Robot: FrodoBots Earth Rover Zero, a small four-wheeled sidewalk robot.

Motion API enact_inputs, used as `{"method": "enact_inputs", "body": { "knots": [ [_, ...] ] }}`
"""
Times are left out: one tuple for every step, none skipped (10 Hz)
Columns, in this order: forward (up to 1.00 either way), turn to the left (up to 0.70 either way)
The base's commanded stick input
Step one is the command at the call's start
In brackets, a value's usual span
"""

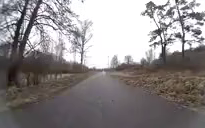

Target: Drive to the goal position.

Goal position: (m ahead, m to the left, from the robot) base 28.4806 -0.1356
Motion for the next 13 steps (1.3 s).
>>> {"method": "enact_inputs", "body": {
  "knots": [
    [1.00,0.00],
    [1.00,0.00],
    [1.00,0.00],
    [1.00,0.00],
    [1.00,0.00],
    [1.00,0.00],
    [1.00,0.00],
    [1.00,0.00],
    [1.00,0.00],
    [1.00,0.00],
    [1.00,0.00],
    [1.00,0.00],
    [1.00,0.00]
  ]
}}
